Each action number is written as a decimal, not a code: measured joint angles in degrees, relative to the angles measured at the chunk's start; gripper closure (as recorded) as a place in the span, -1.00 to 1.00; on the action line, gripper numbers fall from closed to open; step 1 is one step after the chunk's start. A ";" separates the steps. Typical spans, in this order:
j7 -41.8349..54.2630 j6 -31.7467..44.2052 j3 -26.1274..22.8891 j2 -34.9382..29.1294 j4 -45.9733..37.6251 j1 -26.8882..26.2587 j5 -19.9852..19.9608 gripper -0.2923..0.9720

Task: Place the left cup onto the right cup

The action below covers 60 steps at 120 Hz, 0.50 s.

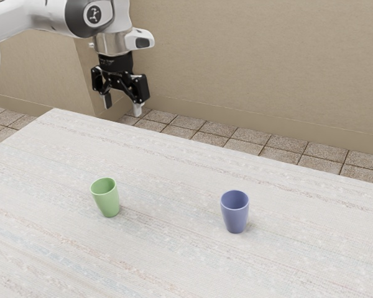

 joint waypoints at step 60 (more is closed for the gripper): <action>-0.09 0.28 -0.01 -0.57 -3.64 -0.07 -0.08 -0.54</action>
